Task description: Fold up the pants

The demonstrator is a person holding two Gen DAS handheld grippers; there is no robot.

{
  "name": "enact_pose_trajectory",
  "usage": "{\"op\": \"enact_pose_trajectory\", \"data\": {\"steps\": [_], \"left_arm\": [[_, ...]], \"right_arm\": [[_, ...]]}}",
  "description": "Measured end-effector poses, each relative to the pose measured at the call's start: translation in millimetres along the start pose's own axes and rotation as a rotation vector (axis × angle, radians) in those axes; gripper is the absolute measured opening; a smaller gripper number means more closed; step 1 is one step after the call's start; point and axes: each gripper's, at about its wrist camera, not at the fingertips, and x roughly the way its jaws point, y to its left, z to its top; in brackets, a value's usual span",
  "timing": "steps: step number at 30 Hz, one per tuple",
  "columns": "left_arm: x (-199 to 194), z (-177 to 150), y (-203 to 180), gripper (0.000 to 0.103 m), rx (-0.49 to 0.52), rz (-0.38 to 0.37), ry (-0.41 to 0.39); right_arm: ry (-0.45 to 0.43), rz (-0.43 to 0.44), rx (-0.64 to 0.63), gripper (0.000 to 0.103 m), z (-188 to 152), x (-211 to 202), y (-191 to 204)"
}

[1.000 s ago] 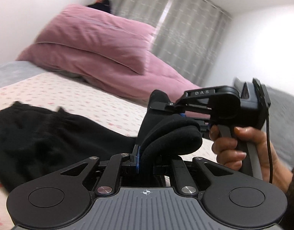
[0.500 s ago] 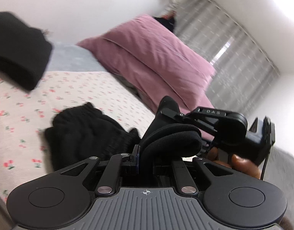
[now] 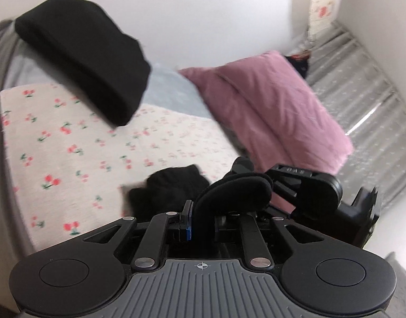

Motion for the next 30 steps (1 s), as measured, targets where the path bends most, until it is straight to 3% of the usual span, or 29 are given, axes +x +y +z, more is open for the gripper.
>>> {"op": "enact_pose_trajectory", "data": {"steps": [3,5,7,11,14,18,21,26,28,30], "left_arm": [[-0.1,-1.6,-0.2,0.021,0.021,0.043,-0.016],[-0.6,0.2,0.6,0.034,0.018,0.066,-0.022],[-3.1,2.6,1.0,0.066,0.012,0.088,-0.049],[-14.8,8.5,-2.3,0.072,0.070,0.123,-0.165],[-15.2,18.9,-4.3,0.080,0.132,0.121,-0.178],[-3.2,37.3,-15.1,0.088,0.296,0.123,-0.104],[13.0,43.5,-34.0,0.094,0.494,0.124,-0.029],[41.0,59.5,-46.7,0.098,0.549,0.015,0.159],[52.8,63.6,-53.9,0.099,0.621,0.026,0.240],[52.1,62.1,-56.2,0.099,0.684,0.031,0.210]], "right_arm": [[-0.001,-0.009,0.011,0.026,-3.8,5.5,-0.6],[-0.008,0.003,0.001,0.041,-3.8,7.8,1.8],[-0.010,0.016,-0.008,0.045,-3.1,7.1,5.1],[-0.015,0.062,-0.020,0.053,-1.5,-5.3,10.0],[-0.031,0.028,-0.090,0.065,-4.8,-30.3,10.0],[-0.071,-0.057,-0.185,0.071,-12.4,-71.7,-3.2],[-0.099,-0.089,-0.206,0.077,-18.6,-100.6,-20.2],[-0.118,-0.121,-0.163,0.085,-30.8,-134.3,-50.3],[-0.134,-0.143,-0.150,0.086,-38.7,-143.0,-58.5],[-0.147,-0.140,-0.147,0.086,-47.7,-148.0,-62.7]]}}
